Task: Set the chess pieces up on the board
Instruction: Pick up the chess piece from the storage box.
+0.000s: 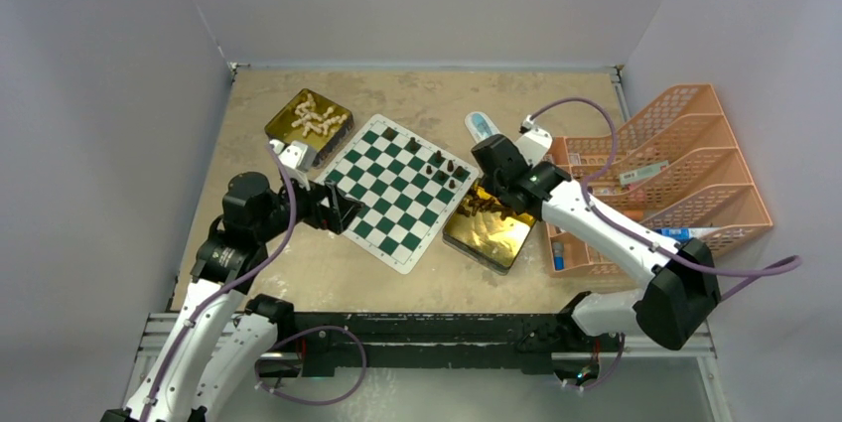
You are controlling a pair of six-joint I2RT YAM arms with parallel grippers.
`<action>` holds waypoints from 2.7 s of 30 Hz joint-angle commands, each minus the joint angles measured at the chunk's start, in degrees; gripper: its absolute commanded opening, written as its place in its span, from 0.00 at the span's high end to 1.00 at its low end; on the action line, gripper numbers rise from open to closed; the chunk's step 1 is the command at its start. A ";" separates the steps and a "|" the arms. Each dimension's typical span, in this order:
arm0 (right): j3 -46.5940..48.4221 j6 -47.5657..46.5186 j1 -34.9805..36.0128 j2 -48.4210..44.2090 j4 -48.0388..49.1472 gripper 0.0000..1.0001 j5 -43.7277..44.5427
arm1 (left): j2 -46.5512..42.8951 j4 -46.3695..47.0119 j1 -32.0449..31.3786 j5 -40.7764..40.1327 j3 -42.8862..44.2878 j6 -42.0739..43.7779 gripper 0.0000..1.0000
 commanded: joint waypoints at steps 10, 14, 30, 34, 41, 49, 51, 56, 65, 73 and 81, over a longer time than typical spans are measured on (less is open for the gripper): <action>-9.03 10.88 -0.70 2.02 10.77 0.64 0.51 | -1.25 1.99 -0.20 0.42 -0.30 1.35 0.04; -8.91 11.16 -1.07 5.19 12.40 0.65 -0.12 | -1.31 1.75 -0.21 -1.06 -0.34 1.11 0.04; -9.33 17.04 -2.67 14.02 12.16 0.65 2.53 | -0.97 1.72 -0.21 -1.09 -0.30 1.26 0.04; -8.92 16.26 -3.23 15.70 12.82 0.66 2.80 | -0.95 1.74 -0.16 -1.27 -0.44 1.51 0.04; -8.62 16.22 -3.62 17.79 13.11 0.66 1.68 | -0.85 1.77 -0.20 -1.78 -0.39 1.59 0.04; -8.89 16.70 -3.62 18.43 11.45 0.71 -0.59 | -0.86 1.39 -0.21 -1.00 -0.34 1.45 0.05; -8.98 14.88 -3.62 18.35 12.72 0.74 -0.96 | -1.53 1.49 -0.20 -1.38 -0.58 1.35 0.05; -6.85 13.97 -3.62 18.43 9.77 0.79 0.24 | -0.94 1.86 -0.21 -0.89 -0.41 1.52 0.06; -9.67 6.41 -3.60 12.70 12.91 0.91 -2.13 | -0.73 1.31 -0.21 -0.81 -0.35 0.91 0.09; -9.96 -0.66 -3.62 7.69 14.09 0.92 -4.03 | -0.13 1.40 -0.21 -1.06 0.12 0.53 0.15; -10.63 -8.39 -3.61 3.10 15.97 0.93 -5.64 | -0.20 6.20 -0.21 11.93 -0.32 3.59 0.27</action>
